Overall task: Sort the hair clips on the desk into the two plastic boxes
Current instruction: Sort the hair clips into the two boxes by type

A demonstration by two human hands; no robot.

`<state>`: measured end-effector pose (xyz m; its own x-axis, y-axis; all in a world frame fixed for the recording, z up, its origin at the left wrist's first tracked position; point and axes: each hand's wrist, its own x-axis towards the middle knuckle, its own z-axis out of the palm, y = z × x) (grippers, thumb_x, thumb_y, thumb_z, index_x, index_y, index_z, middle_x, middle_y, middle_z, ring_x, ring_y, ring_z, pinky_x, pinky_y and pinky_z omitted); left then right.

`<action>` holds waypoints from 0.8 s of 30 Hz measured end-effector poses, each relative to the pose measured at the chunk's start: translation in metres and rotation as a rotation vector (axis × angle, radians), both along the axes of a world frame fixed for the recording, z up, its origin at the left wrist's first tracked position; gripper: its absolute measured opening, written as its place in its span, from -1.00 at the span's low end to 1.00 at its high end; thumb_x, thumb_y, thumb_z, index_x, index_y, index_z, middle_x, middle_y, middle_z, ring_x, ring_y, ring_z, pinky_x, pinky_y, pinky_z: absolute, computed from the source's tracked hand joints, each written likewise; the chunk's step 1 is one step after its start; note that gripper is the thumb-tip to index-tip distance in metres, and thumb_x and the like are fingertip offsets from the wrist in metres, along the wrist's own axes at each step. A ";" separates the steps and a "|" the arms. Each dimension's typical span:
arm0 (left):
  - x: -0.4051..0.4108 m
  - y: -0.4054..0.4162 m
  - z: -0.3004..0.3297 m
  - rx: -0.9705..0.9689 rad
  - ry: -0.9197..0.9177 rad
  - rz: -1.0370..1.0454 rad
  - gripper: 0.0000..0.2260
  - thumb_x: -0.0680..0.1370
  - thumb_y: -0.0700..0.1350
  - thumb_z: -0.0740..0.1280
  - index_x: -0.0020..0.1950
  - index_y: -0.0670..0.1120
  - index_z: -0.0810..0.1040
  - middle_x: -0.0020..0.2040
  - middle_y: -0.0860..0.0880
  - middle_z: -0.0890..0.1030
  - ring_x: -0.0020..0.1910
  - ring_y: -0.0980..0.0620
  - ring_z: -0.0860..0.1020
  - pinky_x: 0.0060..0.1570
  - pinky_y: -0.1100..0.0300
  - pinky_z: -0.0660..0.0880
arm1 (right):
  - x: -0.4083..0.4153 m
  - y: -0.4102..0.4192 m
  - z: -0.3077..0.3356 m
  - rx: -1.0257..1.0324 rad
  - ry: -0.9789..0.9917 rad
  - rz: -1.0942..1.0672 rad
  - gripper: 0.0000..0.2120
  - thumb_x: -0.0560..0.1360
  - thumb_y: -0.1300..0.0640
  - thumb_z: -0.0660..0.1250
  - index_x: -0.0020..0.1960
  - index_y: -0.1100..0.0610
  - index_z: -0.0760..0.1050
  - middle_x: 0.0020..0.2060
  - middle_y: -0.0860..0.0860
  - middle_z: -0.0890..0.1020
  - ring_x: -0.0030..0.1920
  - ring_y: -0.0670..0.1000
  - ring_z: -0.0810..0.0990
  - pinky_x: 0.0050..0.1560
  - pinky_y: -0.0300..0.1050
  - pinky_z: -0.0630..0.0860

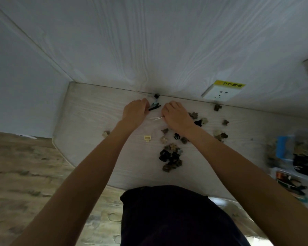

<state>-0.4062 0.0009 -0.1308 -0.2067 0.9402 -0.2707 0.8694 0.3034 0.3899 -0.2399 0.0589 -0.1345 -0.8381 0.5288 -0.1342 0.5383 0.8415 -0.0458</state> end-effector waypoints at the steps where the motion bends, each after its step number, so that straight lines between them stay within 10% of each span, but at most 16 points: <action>1: -0.003 -0.004 0.001 -0.019 0.020 -0.021 -0.79 0.57 -0.10 0.21 0.14 -0.17 0.46 0.05 -0.20 0.56 0.04 -0.17 0.49 -0.07 0.03 0.41 | -0.001 0.000 0.002 -0.042 0.017 -0.008 -0.86 0.32 0.31 0.41 -0.15 0.25 0.49 -0.29 0.15 0.59 -0.26 0.14 0.55 -0.14 -0.07 0.48; 11: -0.036 -0.079 0.007 0.059 -0.102 0.231 -0.82 0.58 -0.15 0.20 0.14 -0.16 0.45 0.02 -0.19 0.53 -0.02 -0.16 0.49 -0.13 0.11 0.31 | -0.072 0.011 0.024 -0.109 -0.041 -0.029 -0.59 0.55 0.35 0.05 0.39 0.32 0.18 0.20 0.28 0.48 0.13 0.22 0.50 0.08 0.07 0.44; 20: -0.045 -0.119 -0.003 0.122 -0.253 0.615 -0.82 0.54 -0.11 0.29 0.12 -0.13 0.48 -0.01 -0.14 0.63 -0.06 -0.15 0.58 -0.05 0.03 0.48 | -0.061 -0.010 0.005 -0.072 -0.034 -0.153 -0.78 0.46 0.39 0.24 0.10 0.35 0.41 -0.21 0.23 0.61 -0.28 0.16 0.60 -0.40 -0.10 0.39; 24: -0.012 -0.112 -0.006 0.112 -0.231 0.470 -0.80 0.55 -0.09 0.28 0.13 -0.12 0.48 0.01 -0.16 0.61 -0.02 -0.14 0.55 -0.10 0.11 0.42 | -0.018 -0.032 0.015 -0.210 0.016 -0.215 -0.84 0.59 0.21 0.09 0.07 0.27 0.39 -0.15 0.16 0.58 -0.22 0.14 0.53 -0.35 -0.09 0.31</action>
